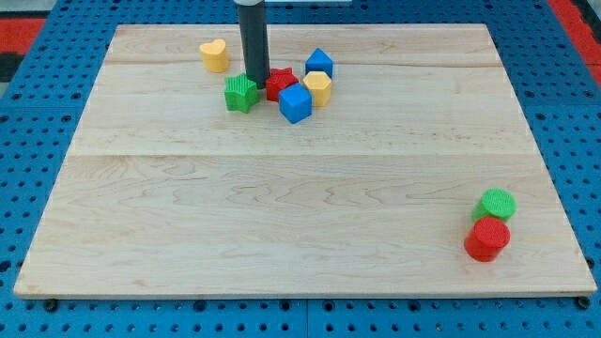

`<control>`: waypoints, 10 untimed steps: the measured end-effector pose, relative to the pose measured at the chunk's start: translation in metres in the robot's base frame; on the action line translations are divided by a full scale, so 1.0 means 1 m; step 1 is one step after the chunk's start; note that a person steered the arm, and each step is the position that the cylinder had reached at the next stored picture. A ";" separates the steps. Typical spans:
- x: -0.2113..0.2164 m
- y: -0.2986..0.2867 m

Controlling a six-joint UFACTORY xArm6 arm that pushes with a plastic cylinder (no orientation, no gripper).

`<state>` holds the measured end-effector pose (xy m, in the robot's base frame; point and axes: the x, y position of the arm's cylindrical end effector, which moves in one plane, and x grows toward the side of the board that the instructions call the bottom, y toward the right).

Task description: Push green star towards bottom center

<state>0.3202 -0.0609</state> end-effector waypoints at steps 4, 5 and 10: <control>0.022 -0.035; 0.067 -0.032; 0.152 0.066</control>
